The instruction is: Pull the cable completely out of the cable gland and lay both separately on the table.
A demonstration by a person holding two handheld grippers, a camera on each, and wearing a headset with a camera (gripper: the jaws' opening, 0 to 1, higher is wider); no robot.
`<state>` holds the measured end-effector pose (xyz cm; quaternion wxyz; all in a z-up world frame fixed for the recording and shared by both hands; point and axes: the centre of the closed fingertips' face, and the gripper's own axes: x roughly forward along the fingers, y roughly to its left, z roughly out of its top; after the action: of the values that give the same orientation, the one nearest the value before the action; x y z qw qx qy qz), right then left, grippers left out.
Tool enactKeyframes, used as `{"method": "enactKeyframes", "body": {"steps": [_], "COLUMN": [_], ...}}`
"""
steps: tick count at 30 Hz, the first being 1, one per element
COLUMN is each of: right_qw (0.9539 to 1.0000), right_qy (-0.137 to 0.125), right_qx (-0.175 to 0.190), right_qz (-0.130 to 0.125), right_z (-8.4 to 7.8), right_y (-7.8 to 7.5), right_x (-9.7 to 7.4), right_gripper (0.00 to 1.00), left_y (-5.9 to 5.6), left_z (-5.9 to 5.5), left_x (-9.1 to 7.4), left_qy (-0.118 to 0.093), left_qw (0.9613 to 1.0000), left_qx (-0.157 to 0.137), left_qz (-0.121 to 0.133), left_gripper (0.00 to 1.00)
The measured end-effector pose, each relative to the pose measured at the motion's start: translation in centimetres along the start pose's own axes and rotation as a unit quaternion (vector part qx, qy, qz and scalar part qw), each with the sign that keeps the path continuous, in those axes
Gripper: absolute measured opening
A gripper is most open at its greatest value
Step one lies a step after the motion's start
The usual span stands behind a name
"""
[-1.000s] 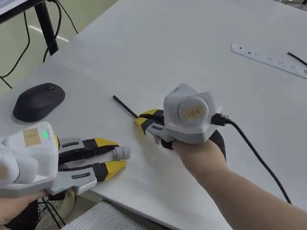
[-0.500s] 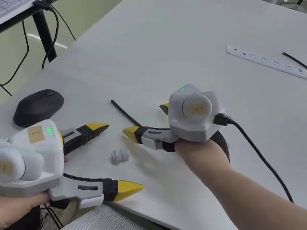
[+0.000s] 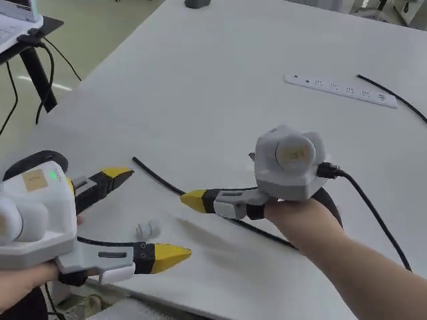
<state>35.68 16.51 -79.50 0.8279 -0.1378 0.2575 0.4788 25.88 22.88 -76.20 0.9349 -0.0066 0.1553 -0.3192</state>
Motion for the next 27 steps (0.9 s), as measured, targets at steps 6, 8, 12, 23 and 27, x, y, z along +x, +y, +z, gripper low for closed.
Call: {"method": "enactKeyframes", "body": {"steps": [6,8,12,23,27], "right_qw": [0.9995,0.9982,0.9972,0.9909,0.9886], "right_qy": [0.012,0.020,0.017,0.027,0.037], "right_qx": [-0.019,-0.047,-0.047,-0.013,0.002], "right_qz": [-0.021,-0.031,-0.056,-0.131,-0.146], "right_z": [-1.5,-2.4,-3.8,-10.0,-12.2], "right_y": [-3.8,-5.3,-8.1,-12.3,-13.4], "right_x": [-5.8,-8.5,-13.7,-23.1,-25.9], "right_gripper": [0.99,0.99,0.99,0.99,0.99], "left_y": [-0.5,-0.8,-1.7,-5.3,-6.2], "left_z": [1.6,2.6,4.5,7.1,7.7], "left_x": [1.5,2.2,3.6,7.3,8.0], "left_qy": [0.004,0.004,-0.003,0.002,0.008], "left_qw": [0.9998,0.9995,0.9989,0.9960,0.9950], "left_qx": [0.016,0.030,0.042,0.072,0.082], "left_qz": [-0.004,-0.009,-0.020,-0.051,-0.056], "left_gripper": [0.99,0.99,0.99,0.99,0.99]}}
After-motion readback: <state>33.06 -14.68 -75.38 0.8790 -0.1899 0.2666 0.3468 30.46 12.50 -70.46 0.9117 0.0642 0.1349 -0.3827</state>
